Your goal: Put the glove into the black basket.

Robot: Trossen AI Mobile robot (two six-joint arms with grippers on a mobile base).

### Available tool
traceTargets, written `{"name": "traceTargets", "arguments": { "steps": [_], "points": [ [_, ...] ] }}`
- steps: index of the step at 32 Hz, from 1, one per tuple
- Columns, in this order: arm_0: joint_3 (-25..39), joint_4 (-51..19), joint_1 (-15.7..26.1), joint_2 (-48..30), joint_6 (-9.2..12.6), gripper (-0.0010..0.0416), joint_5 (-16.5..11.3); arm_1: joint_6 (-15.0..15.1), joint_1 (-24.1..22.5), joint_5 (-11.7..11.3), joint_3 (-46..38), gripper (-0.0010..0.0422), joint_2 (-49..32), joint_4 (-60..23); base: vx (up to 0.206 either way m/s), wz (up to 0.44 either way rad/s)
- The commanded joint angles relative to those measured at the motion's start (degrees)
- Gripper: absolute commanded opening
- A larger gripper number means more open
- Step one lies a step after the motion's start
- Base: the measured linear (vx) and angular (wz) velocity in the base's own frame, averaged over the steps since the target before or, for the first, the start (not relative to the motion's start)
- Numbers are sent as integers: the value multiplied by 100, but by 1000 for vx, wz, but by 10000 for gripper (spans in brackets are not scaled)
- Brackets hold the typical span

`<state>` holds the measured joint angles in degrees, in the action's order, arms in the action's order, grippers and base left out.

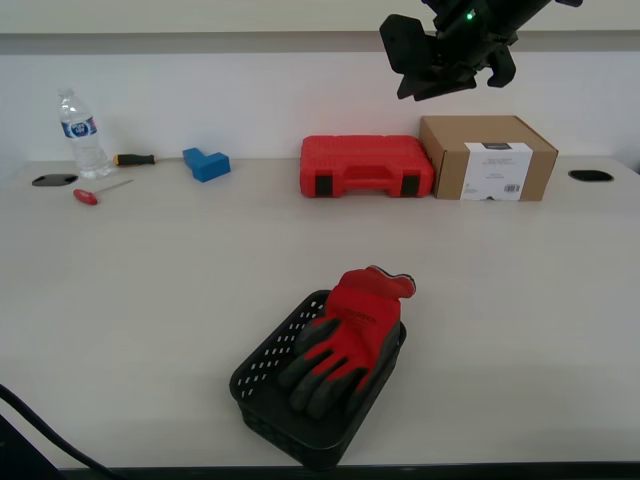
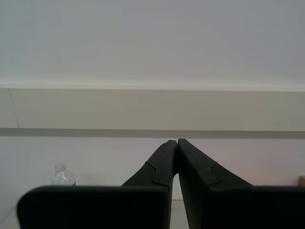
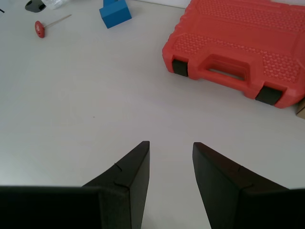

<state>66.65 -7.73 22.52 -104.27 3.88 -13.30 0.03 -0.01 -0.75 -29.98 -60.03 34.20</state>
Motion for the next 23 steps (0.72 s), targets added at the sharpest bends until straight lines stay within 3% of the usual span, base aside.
{"name": "traceTargets", "arguments": {
  "steps": [1,23],
  "points": [
    [4,2,2,-2,0,124,9,2,2,13,-2,0,0,20,0,0],
    [4,2,2,-2,0,124,9,0,2,13,-2,0,0,20,0,0]
  ]
}}
